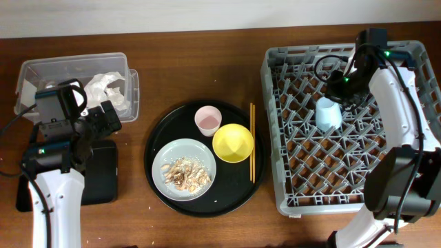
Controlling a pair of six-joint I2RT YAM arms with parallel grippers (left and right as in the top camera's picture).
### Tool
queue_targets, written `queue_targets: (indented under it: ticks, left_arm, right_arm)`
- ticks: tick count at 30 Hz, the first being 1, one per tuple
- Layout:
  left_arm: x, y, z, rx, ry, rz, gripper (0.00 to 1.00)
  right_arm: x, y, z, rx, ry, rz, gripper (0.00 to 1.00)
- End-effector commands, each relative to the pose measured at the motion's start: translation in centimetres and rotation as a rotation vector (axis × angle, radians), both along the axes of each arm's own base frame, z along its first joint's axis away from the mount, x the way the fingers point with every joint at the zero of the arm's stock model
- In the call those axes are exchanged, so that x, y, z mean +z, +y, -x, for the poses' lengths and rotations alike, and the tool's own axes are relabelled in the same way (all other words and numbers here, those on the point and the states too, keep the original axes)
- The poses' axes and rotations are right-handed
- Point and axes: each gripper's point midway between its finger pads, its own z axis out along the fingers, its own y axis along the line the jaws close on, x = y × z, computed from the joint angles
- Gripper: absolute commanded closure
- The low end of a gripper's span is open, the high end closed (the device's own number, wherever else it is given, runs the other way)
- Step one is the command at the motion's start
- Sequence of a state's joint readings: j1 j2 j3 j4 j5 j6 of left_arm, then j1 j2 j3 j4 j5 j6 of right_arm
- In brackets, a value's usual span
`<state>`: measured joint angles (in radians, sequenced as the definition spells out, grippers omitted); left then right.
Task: Sort waste into correct bins and load items into the dishwasher rack
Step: 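Move the right gripper back to the pink cup and grasp it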
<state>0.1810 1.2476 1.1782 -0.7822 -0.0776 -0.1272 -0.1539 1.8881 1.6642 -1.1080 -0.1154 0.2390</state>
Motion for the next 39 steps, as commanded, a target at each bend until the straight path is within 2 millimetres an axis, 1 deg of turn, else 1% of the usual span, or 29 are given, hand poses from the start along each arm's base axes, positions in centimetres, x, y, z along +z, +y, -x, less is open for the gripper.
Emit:
queue_targets:
  ticks: [1,6,7,8,9,11,13,14,15,16,17,18,19,20,21,22,23,24,26,27,28,29,30,31,32,34,37,38,39]
  left_arm:
    - [0.3,0.1,0.0,-0.006,-0.010,-0.002,0.01]
    - [0.3,0.1,0.0,-0.006,-0.010,-0.002,0.01]
    - [0.3,0.1,0.0,-0.006,-0.010,-0.002,0.01]
    - [0.3,0.1,0.0,-0.006,-0.010,-0.002,0.01]
    - [0.3,0.1,0.0,-0.006,-0.010,-0.002,0.01]
    - [0.3,0.1,0.0,-0.006,-0.010,-0.002,0.01]
    - [0.3,0.1,0.0,-0.006,-0.010,-0.002,0.01]
    - [0.3,0.1,0.0,-0.006,-0.010,-0.002,0.01]
    - [0.3,0.1,0.0,-0.006,-0.010,-0.002,0.01]
    - [0.3,0.1,0.0,-0.006,-0.010,-0.002,0.01]
    - [0.3,0.1,0.0,-0.005,-0.010,-0.002,0.01]
    - [0.3,0.1,0.0,-0.006,-0.010,-0.002,0.01]
    - [0.3,0.1,0.0,-0.005,-0.010,-0.002,0.01]
    - [0.3,0.1,0.0,-0.006,-0.010,-0.002,0.01]
    - [0.3,0.1,0.0,-0.005,-0.010,-0.002,0.01]
    - [0.3,0.1,0.0,-0.006,-0.010,-0.002,0.01]
    - [0.3,0.1,0.0,-0.006,-0.010,-0.002,0.01]
    - [0.3,0.1,0.0,-0.006,-0.010,-0.002,0.01]
    - [0.3,0.1,0.0,-0.006,-0.010,-0.002,0.01]
    - [0.3,0.1,0.0,-0.005,-0.010,-0.002,0.01]
    - [0.3,0.1,0.0,-0.006,-0.010,-0.002,0.01]
    - [0.3,0.1,0.0,-0.006,-0.010,-0.002,0.01]
    - [0.3,0.1,0.0,-0.005,-0.010,-0.002,0.01]
    - [0.3,0.1,0.0,-0.006,-0.010,-0.002,0.01]
    - [0.3,0.1,0.0,-0.006,-0.010,-0.002,0.01]
    - [0.3,0.1,0.0,-0.006,-0.010,-0.002,0.01]
    - [0.3,0.0,0.0,-0.006,-0.010,-0.002,0.01]
    - [0.3,0.1,0.0,-0.005,-0.010,-0.002,0.01]
    - [0.3,0.1,0.0,-0.006,-0.010,-0.002,0.01]
  right_arm:
    - [-2.1,-0.9,0.8,-0.020,0.068,0.038,0.96]
    - [-2.2,-1.4,1.8,-0.027,0.108,0.068,0.96]
    - [-2.2,-1.8,2.1,-0.044,0.125,0.090,0.96]
    - [-1.9,-2.6,2.7,-0.086,0.152,0.133,0.96]
    - [-1.3,-3.3,3.2,-0.097,0.171,0.171,0.96]
    - [0.4,-3.6,3.8,-0.100,0.177,0.195,0.96]
    - [3.5,-3.4,4.4,-0.103,0.135,0.194,0.96]
    - [4.6,-3.0,4.6,-0.100,0.113,0.176,0.96]
    - [6.6,-1.5,4.9,-0.076,0.067,0.105,0.96]
    - [7.8,0.1,5.0,-0.014,0.024,0.035,0.96]
    - [9.3,2.5,5.1,0.091,-0.037,-0.057,0.96]
    - [11.4,5.8,5.5,0.233,-0.119,-0.164,0.89]
    - [13.0,8.6,6.2,0.331,-0.173,-0.223,0.79]
    - [13.8,11.0,6.8,0.402,-0.190,-0.227,0.62]
    - [13.8,12.6,7.2,0.450,-0.186,-0.217,0.51]
    - [13.6,14.6,7.7,0.512,-0.178,-0.206,0.48]
    - [12.9,17.1,8.2,0.583,-0.161,-0.186,0.47]
    - [11.9,19.1,8.5,0.617,-0.141,-0.155,0.46]
    - [10.1,22.1,8.7,0.658,-0.119,-0.095,0.43]
    - [9.2,24.2,8.8,0.701,-0.116,-0.085,0.41]
    - [8.5,26.4,8.7,0.743,-0.122,-0.093,0.37]
    - [7.5,29.0,8.4,0.783,-0.140,-0.103,0.33]
    - [6.8,30.6,7.9,0.810,-0.158,-0.107,0.31]
    - [5.7,32.6,7.1,0.840,-0.189,-0.099,0.29]
    - [4.8,33.8,6.5,0.855,-0.207,-0.089,0.19]
    - [2.9,35.8,5.9,0.880,-0.199,-0.093,0.09]
    - [0.6,37.0,4.7,0.946,-0.181,-0.069,0.08]
    - [0.2,37.2,4.5,0.970,-0.188,-0.058,0.08]
    - [-0.4,37.3,4.2,0.986,-0.197,-0.025,0.11]
